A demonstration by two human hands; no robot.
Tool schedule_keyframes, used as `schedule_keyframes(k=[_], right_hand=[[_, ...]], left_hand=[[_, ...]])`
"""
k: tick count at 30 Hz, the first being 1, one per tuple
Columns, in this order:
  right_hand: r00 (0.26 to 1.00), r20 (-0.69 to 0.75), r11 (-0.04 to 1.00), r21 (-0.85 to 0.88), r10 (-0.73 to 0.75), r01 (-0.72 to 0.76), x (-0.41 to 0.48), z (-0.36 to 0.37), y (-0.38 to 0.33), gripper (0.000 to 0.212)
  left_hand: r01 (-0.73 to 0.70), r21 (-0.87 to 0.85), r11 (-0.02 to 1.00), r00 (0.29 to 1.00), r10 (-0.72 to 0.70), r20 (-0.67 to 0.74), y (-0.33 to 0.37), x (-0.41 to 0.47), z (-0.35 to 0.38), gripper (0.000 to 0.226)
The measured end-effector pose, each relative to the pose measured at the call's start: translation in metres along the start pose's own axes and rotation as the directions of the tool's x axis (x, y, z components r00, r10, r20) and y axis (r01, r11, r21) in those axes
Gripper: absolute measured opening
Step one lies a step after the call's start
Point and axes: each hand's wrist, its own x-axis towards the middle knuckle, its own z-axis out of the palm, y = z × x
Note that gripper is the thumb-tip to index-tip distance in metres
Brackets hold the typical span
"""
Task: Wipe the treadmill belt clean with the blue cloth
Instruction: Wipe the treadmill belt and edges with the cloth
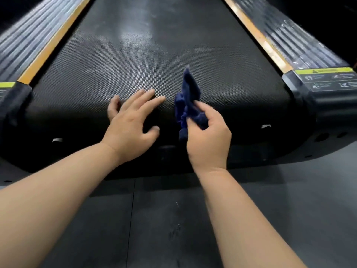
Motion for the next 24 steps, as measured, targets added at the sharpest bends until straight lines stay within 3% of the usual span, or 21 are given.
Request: schedule_keyframes(k=[2, 4, 6, 8, 11, 14, 18, 21, 24], right_hand=[[0.968, 0.108, 0.928, 0.279, 0.225, -0.247, 0.000, -0.007, -0.006, 0.029], [0.912, 0.234, 0.803, 0.435, 0.336, -0.407, -0.004, -0.011, -0.011, 0.020], [0.856, 0.339, 0.665, 0.539, 0.390, -0.517, -0.006, -0.014, -0.012, 0.012], [0.834, 0.358, 0.619, 0.559, 0.421, -0.552, -0.005, -0.022, -0.010, 0.018], [0.906, 0.138, 0.790, 0.449, 0.401, -0.418, 0.006, -0.032, 0.003, 0.020], [0.952, 0.019, 0.919, 0.257, 0.304, -0.299, 0.021, -0.031, 0.015, 0.011], [0.982, -0.188, 0.995, -0.094, 0.003, -0.021, 0.058, -0.045, 0.029, 0.017], [0.964, -0.048, 0.877, -0.428, -0.263, 0.218, 0.085, -0.059, 0.037, 0.029], [0.923, 0.185, 0.778, -0.498, -0.338, 0.384, 0.104, -0.062, 0.038, 0.032]], left_hand=[[-0.132, -0.079, 0.988, 0.985, 0.139, 0.102, 0.015, 0.005, -0.006, 0.082], [-0.196, -0.211, 0.958, 0.965, 0.227, 0.133, 0.031, 0.010, -0.010, 0.084], [-0.187, -0.291, 0.938, 0.974, 0.216, 0.070, 0.039, 0.016, -0.008, 0.063], [-0.137, -0.304, 0.943, 0.990, 0.136, -0.025, 0.040, 0.022, -0.009, 0.035], [-0.104, -0.181, 0.978, 0.977, 0.067, -0.202, 0.038, 0.030, -0.007, 0.027], [-0.263, 0.050, 0.964, 0.902, 0.264, -0.343, 0.040, 0.037, 0.010, 0.024], [-0.493, 0.379, 0.783, 0.787, 0.587, -0.190, 0.033, 0.054, 0.024, 0.030], [-0.506, 0.433, 0.746, 0.815, 0.578, -0.042, 0.012, 0.048, 0.010, 0.045], [-0.526, 0.462, 0.714, 0.822, 0.567, 0.060, 0.012, 0.047, 0.008, 0.063]])
